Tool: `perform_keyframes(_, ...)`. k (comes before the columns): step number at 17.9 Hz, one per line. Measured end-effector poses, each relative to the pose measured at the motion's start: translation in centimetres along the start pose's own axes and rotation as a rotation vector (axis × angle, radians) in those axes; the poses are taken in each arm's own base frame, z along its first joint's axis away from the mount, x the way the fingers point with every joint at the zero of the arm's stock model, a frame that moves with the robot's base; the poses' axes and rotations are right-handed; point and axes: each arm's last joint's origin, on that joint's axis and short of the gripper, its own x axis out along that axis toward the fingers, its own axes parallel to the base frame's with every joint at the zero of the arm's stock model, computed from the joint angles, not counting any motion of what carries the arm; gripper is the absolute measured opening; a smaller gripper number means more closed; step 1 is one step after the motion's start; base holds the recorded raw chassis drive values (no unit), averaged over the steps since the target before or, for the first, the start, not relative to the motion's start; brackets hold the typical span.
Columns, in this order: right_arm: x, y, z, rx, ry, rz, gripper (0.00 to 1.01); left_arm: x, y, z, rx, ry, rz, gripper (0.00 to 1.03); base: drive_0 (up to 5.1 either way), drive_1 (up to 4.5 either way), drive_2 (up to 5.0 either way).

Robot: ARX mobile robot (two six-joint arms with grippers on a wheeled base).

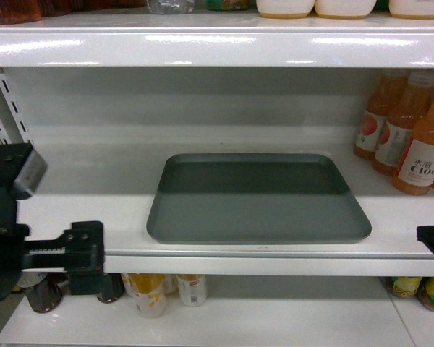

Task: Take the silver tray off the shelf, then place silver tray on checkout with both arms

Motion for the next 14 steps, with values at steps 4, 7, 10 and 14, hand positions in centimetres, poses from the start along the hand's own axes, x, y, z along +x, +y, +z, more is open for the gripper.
perform_keyframes(4, 5.2, -0.7, 1.4, 0.044, 0.058, -0.005, 0.98, 4.8, -1.3, 2.5, -0.026, 0.019, 0.014, 0.98, 0.0, 0.00, 0.0)
perform_keyframes(7, 8.9, -0.8, 2.6, 0.052, 0.073, -0.026, 0.98, 7.5, -1.8, 3.5, -0.042, 0.043, 0.025, 0.98, 0.0, 0.00, 0.0)
perform_keyframes(10, 12.2, -0.8, 4.0, 0.049, 0.092, -0.056, 0.98, 9.8, -2.6, 5.0, -0.045, 0.044, 0.022, 0.98, 0.0, 0.00, 0.0)
perform_keyframes(14, 16.3, -1.0, 5.1, 0.046, 0.126, -0.091, 0.98, 12.3, -3.6, 5.8, -0.031, 0.081, 0.025, 0.98, 0.0, 0.00, 0.0)
